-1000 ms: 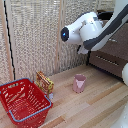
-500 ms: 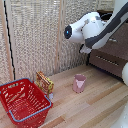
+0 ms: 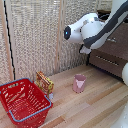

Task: Transport the gripper mindfully toward the orange-red bowl and clasp it to elevate with ease. Ensure your robot's arm aligns efficiently with the top drawer's opening. Carefully slide the orange-red bowl into the designated spot with precision. After confirmation, withdraw the gripper gently. Close the drawer smoothly by transitioning the gripper to its handle.

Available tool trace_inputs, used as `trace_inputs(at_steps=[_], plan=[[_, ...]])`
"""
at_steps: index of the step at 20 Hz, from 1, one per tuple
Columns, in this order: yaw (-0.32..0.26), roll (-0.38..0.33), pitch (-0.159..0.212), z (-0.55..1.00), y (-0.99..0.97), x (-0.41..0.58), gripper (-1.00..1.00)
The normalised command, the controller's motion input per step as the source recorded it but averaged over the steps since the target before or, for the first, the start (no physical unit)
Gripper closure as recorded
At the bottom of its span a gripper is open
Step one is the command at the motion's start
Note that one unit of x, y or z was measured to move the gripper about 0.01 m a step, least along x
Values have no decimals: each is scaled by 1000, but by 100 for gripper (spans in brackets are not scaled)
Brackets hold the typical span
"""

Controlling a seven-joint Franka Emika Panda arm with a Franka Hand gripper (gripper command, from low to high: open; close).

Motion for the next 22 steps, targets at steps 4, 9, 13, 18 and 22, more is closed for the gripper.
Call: trace_inputs(at_steps=[4,9,13,18,22], plan=[[0,0,50,583,-350,115,100],[0,10,53,630,-621,322,100],[0,14,72,602,-668,412,100],[15,0,94,505,-596,389,100],[70,0,104,281,-634,252,100]])
